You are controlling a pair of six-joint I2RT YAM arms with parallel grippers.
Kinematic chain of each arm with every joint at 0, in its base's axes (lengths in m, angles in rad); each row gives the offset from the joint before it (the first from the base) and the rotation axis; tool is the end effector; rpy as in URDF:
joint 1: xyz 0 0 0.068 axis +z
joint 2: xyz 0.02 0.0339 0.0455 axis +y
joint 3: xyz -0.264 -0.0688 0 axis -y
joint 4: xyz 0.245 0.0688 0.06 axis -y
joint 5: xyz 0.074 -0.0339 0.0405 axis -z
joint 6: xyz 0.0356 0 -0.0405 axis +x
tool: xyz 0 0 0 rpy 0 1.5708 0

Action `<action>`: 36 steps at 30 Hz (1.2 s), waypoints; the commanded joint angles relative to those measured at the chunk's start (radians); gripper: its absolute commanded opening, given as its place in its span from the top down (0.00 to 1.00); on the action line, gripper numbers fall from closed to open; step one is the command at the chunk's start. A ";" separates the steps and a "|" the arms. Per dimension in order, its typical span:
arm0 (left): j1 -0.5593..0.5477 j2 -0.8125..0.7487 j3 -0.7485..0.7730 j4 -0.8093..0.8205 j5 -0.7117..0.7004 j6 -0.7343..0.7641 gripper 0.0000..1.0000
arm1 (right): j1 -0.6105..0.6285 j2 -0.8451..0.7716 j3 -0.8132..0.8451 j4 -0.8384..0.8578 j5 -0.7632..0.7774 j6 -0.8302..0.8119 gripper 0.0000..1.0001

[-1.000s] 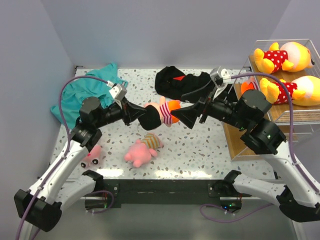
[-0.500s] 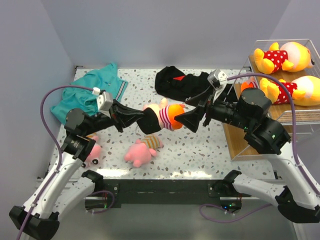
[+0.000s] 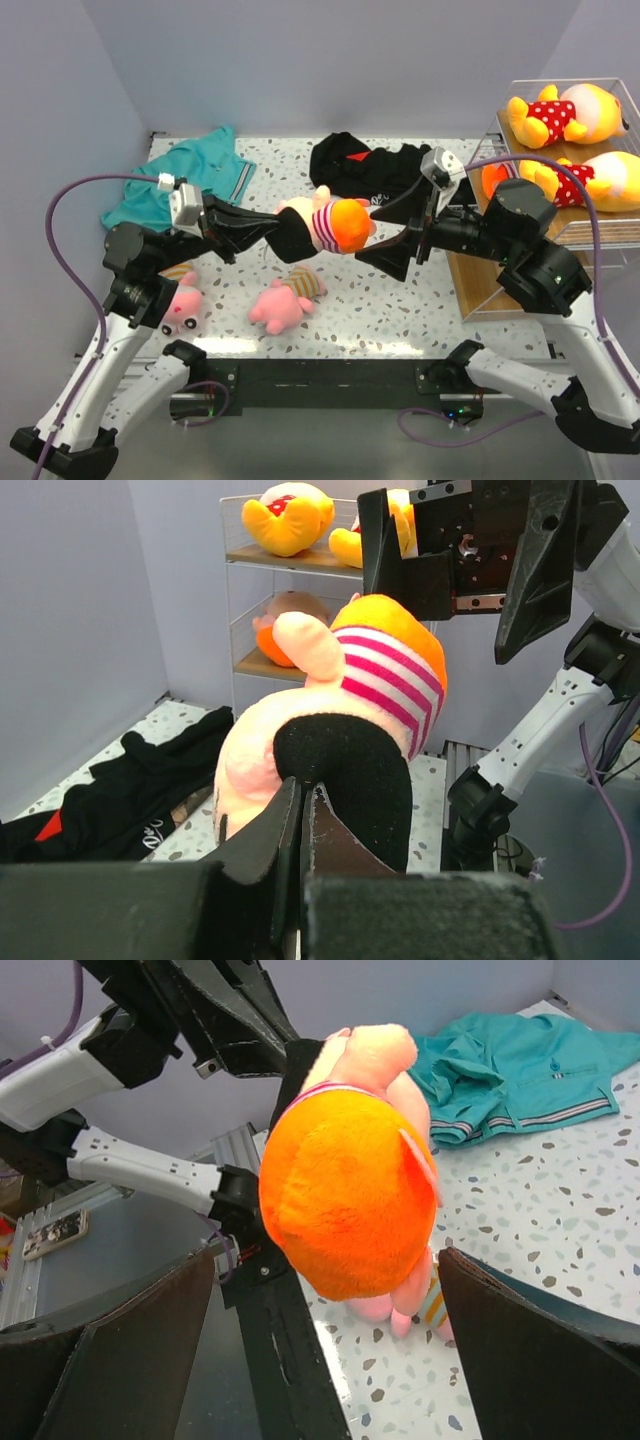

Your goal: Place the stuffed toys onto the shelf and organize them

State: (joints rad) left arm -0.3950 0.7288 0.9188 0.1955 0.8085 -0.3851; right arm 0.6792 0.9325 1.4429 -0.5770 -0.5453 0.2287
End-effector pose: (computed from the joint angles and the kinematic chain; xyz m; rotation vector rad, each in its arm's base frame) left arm 0.1227 -0.0791 0.4316 0.7555 1.1762 -1.1332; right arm 0.1062 0.1095 0.4906 -0.8118 1.5550 1.1227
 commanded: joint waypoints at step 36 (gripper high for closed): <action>-0.001 0.050 -0.029 0.205 -0.017 -0.133 0.98 | -0.006 -0.034 -0.084 0.310 -0.153 0.118 0.90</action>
State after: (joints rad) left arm -0.3950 0.7578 0.9100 0.3466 0.8524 -0.5022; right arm 0.6773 0.9081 1.3491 -0.3161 -0.6983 0.3462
